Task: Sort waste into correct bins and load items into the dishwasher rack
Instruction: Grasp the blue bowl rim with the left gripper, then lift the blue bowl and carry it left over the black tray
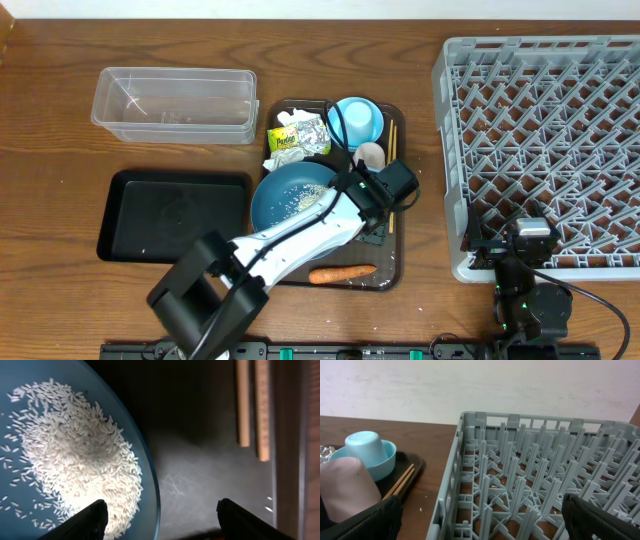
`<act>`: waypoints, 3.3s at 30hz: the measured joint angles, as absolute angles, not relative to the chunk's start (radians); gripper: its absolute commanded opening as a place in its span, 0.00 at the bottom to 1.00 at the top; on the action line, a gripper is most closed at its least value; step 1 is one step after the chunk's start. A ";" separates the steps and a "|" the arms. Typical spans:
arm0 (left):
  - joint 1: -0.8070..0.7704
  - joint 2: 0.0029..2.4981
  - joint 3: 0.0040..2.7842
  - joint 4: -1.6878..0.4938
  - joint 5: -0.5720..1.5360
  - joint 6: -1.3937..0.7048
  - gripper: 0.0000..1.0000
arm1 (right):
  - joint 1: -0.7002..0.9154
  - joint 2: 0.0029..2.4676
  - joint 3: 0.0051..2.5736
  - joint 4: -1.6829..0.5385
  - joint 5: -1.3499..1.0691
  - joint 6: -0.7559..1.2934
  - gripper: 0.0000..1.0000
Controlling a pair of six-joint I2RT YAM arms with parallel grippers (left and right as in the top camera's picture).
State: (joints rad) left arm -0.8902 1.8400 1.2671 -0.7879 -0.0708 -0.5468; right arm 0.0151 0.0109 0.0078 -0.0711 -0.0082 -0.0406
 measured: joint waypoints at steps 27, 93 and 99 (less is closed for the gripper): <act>-0.890 1.919 1.267 -0.776 -0.083 -0.553 0.19 | 0.015 0.011 0.008 -0.071 -0.008 -0.041 0.99; -0.466 1.470 1.275 -0.875 -0.013 -0.550 0.07 | 0.015 0.011 0.008 -0.071 -0.008 -0.041 0.99; -0.326 1.470 1.275 -0.875 0.073 -0.545 0.07 | 0.015 0.011 0.008 -0.071 -0.008 -0.041 0.99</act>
